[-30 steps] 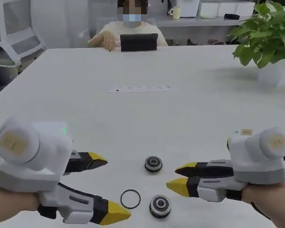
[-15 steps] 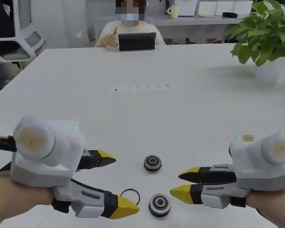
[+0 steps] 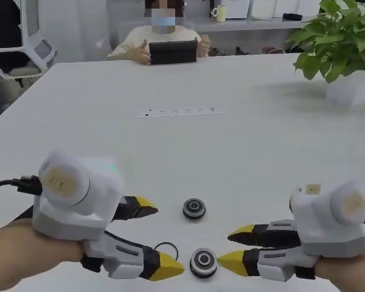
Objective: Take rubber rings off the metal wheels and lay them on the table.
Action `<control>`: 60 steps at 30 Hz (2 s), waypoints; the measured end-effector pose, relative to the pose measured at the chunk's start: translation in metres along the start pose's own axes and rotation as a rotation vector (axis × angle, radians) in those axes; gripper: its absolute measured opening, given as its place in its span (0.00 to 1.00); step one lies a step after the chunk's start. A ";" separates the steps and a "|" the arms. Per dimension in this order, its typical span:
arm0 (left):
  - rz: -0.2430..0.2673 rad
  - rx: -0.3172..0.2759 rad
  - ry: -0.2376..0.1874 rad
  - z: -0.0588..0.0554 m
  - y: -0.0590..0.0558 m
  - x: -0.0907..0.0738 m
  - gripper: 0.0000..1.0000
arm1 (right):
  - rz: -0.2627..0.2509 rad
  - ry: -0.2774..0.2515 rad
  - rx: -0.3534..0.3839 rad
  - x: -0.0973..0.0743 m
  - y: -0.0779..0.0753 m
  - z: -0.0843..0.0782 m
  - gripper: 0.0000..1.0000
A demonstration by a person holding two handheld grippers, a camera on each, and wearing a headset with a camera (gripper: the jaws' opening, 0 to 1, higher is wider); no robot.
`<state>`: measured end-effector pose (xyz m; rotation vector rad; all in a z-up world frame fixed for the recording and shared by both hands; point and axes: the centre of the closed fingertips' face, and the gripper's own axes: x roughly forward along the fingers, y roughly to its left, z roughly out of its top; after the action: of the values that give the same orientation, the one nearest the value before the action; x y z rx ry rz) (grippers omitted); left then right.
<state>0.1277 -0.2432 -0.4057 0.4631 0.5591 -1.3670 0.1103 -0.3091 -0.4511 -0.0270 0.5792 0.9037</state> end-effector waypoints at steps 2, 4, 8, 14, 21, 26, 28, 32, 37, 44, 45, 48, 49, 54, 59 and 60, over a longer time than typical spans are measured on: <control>-0.005 0.003 0.002 0.000 -0.001 0.002 0.60 | 0.002 0.004 -0.006 0.001 0.000 -0.001 0.29; -0.006 0.006 0.006 -0.001 -0.001 0.005 0.60 | 0.004 0.007 -0.009 0.002 0.001 -0.003 0.29; -0.020 0.013 0.021 -0.004 -0.003 0.010 0.59 | 0.006 0.014 -0.014 0.004 0.001 -0.007 0.29; -0.034 0.016 0.029 -0.006 -0.005 0.016 0.57 | 0.021 0.028 -0.028 0.008 0.005 -0.012 0.28; -0.048 0.015 0.039 -0.009 -0.009 0.024 0.53 | 0.035 0.041 -0.044 0.014 0.012 -0.018 0.28; -0.057 0.018 0.048 -0.012 -0.011 0.028 0.51 | 0.042 0.051 -0.056 0.016 0.014 -0.020 0.27; -0.059 0.018 0.048 -0.012 -0.012 0.030 0.49 | 0.041 0.049 -0.056 0.017 0.014 -0.020 0.27; -0.067 0.018 0.049 -0.012 -0.015 0.034 0.47 | 0.038 0.048 -0.060 0.018 0.014 -0.021 0.26; -0.074 0.020 0.050 -0.012 -0.018 0.039 0.44 | 0.036 0.043 -0.065 0.021 0.015 -0.020 0.26; -0.075 0.012 0.061 -0.016 -0.019 0.046 0.36 | 0.035 0.041 -0.073 0.023 0.016 -0.018 0.25; -0.075 0.012 0.062 -0.016 -0.019 0.046 0.36 | 0.034 0.040 -0.073 0.023 0.016 -0.018 0.25; -0.076 0.010 0.063 -0.017 -0.020 0.049 0.35 | 0.033 0.038 -0.070 0.023 0.016 -0.018 0.25; -0.077 0.010 0.065 -0.017 -0.021 0.050 0.34 | 0.032 0.038 -0.070 0.023 0.016 -0.018 0.25; -0.081 0.019 0.079 -0.020 -0.022 0.056 0.30 | 0.030 0.036 -0.070 0.023 0.016 -0.018 0.25; -0.085 0.018 0.079 -0.020 -0.023 0.059 0.27 | 0.029 0.033 -0.068 0.022 0.017 -0.018 0.25; -0.086 0.022 0.079 -0.019 -0.024 0.060 0.26 | 0.030 0.033 -0.068 0.022 0.017 -0.018 0.25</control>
<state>0.1088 -0.2818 -0.4576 0.5178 0.6358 -1.4423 0.0998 -0.2871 -0.4739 -0.0952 0.5811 0.9529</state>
